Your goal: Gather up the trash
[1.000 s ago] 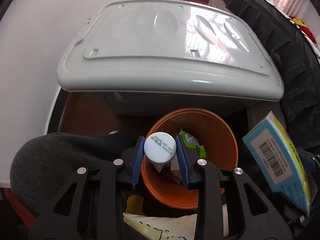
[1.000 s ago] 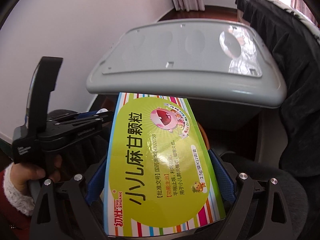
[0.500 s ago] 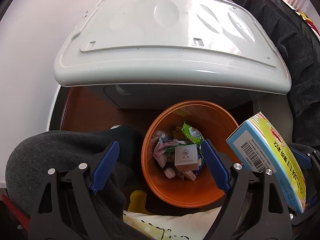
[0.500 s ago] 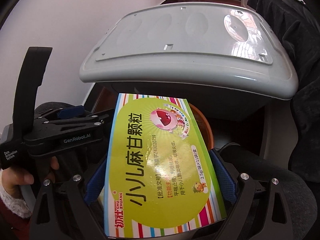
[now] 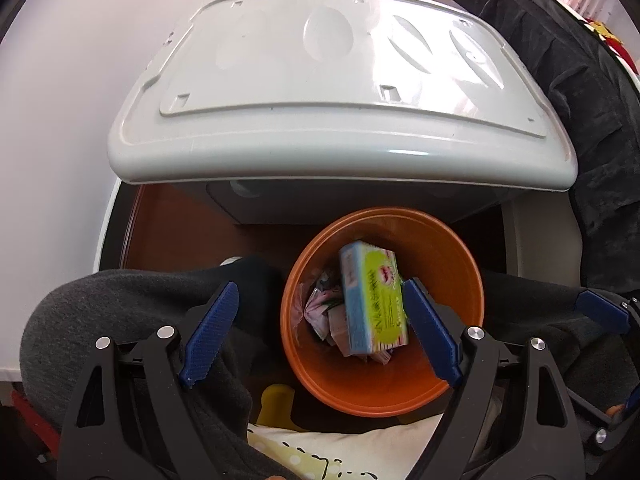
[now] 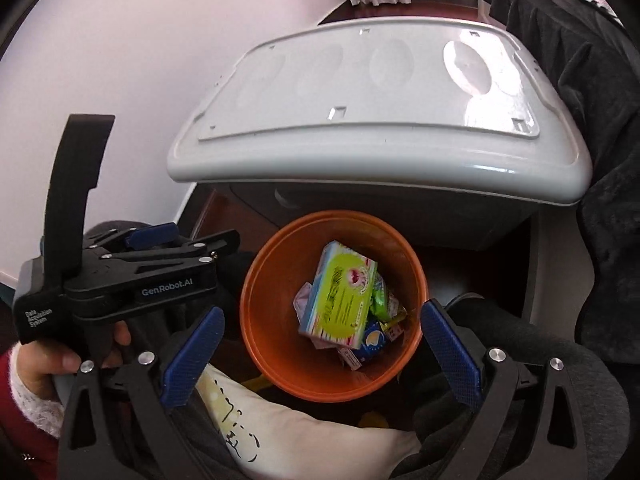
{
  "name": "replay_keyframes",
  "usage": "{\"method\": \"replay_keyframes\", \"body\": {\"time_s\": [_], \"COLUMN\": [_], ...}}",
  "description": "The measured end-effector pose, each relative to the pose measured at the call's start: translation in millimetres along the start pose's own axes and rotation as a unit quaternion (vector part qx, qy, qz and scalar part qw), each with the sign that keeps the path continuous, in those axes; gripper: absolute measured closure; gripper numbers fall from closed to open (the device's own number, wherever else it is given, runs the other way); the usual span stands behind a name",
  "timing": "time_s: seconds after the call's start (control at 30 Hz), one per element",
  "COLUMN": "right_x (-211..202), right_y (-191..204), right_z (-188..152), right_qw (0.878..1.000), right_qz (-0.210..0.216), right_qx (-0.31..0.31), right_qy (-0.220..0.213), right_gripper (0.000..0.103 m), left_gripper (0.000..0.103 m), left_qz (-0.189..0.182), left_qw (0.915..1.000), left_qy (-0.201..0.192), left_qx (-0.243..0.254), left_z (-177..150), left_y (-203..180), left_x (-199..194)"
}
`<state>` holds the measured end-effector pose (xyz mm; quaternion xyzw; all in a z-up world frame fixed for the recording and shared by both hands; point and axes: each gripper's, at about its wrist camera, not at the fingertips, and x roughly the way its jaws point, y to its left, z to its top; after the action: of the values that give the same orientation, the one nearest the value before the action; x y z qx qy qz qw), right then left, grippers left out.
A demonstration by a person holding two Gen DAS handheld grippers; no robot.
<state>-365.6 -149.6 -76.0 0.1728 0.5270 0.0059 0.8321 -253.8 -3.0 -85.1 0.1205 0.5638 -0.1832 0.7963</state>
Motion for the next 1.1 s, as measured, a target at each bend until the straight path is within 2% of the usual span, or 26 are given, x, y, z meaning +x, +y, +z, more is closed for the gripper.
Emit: {"method": "replay_keyframes", "body": {"time_s": [0.2, 0.3, 0.4, 0.43, 0.57, 0.7, 0.77, 0.97, 1.1], "right_x": [-25, -43, -60, -64, -82, -91, -96, -106, -103], "right_y": [3, 6, 9, 11, 18, 22, 22, 19, 14], "right_z": [9, 20, 38, 45, 80, 111, 123, 144, 148], "right_qw": [0.998, 0.993, 0.985, 0.982, 0.966, 0.949, 0.945, 0.931, 0.93], "right_qz": [-0.028, -0.066, -0.09, -0.094, -0.121, -0.15, -0.151, -0.171, -0.173], "right_qx": [-0.01, -0.02, -0.022, -0.023, -0.022, -0.024, -0.024, -0.023, -0.018], "right_qy": [-0.049, -0.098, -0.146, -0.16, -0.226, -0.276, -0.291, -0.322, -0.323], "right_gripper": [0.006, 0.005, 0.005, 0.005, 0.005, 0.005, 0.005, 0.005, 0.005], "left_gripper": [0.021, 0.016, 0.014, 0.013, 0.011, 0.011, 0.011, 0.011, 0.011], "left_qz": [-0.003, -0.002, -0.002, 0.002, -0.001, 0.017, 0.013, 0.048, 0.05], "left_qw": [0.9991, 0.9957, 0.9895, 0.985, 0.9708, 0.9583, 0.9561, 0.9491, 0.9462], "left_qy": [-0.041, -0.092, -0.144, -0.172, -0.24, -0.285, -0.292, -0.309, -0.316], "left_qx": [0.008, 0.003, -0.004, -0.006, -0.003, -0.019, -0.022, -0.038, -0.046], "left_z": [13, 29, 46, 55, 77, 92, 98, 110, 115], "left_y": [-2, 0, 1, 1, -4, -2, 3, 12, 21], "left_x": [-22, -46, -70, -83, -116, -131, -133, -133, -134]}}
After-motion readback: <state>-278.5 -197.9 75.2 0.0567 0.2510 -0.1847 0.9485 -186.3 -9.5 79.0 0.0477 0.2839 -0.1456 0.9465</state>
